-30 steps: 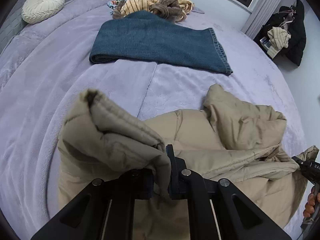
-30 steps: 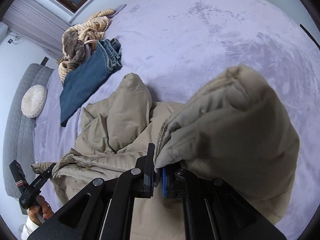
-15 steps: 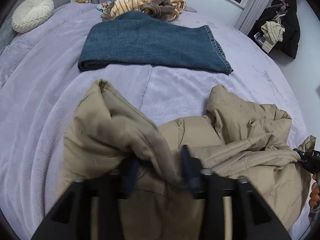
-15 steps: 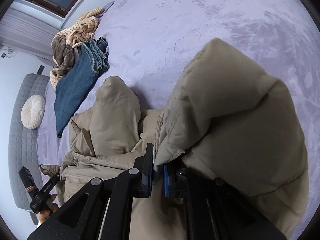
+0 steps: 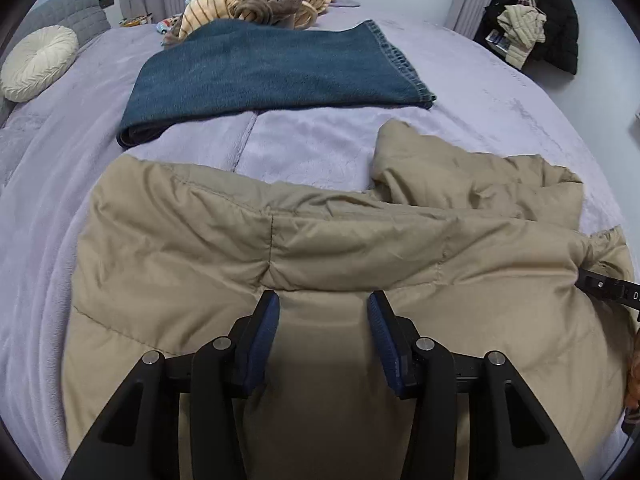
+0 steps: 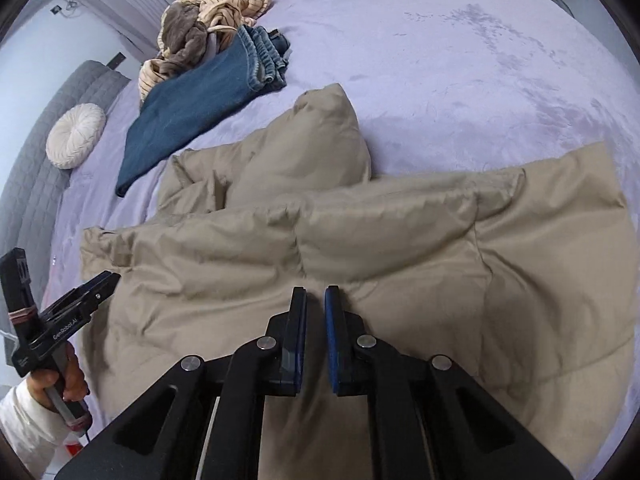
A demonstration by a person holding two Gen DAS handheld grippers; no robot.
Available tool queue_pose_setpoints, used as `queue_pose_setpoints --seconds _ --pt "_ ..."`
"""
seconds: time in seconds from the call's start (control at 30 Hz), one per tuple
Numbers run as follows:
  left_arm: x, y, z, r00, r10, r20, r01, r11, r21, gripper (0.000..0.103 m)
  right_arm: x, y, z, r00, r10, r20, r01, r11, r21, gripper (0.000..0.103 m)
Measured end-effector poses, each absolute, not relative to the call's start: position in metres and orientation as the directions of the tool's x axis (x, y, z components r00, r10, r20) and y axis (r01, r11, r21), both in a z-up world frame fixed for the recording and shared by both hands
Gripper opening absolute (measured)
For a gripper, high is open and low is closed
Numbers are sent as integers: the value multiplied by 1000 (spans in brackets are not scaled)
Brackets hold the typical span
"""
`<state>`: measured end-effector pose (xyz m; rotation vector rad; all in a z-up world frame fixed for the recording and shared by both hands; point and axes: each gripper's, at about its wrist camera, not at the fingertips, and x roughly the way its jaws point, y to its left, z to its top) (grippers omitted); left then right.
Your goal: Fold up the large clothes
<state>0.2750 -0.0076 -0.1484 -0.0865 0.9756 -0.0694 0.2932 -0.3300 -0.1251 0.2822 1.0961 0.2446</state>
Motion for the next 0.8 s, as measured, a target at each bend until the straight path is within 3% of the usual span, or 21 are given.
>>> queue_pose_setpoints --seconds 0.27,0.37,0.5,0.6,0.8 --pt "308 16 -150 590 -3 -808 -54 998 -43 50 329 -343 -142 435 334 -836 -27 933 359 0" --pt "312 45 -154 587 72 -806 -123 992 0 50 321 -365 -127 476 219 -851 15 966 257 0" --pt "321 63 -170 566 72 -821 -152 988 -18 51 313 -421 -135 500 105 -860 181 958 223 0" --pt "330 59 -178 556 78 -828 -154 988 -11 53 319 -450 -161 483 176 -858 270 902 336 0" --pt "325 57 -166 536 95 -839 -157 987 11 53 330 -441 -160 454 116 -884 267 928 259 2"
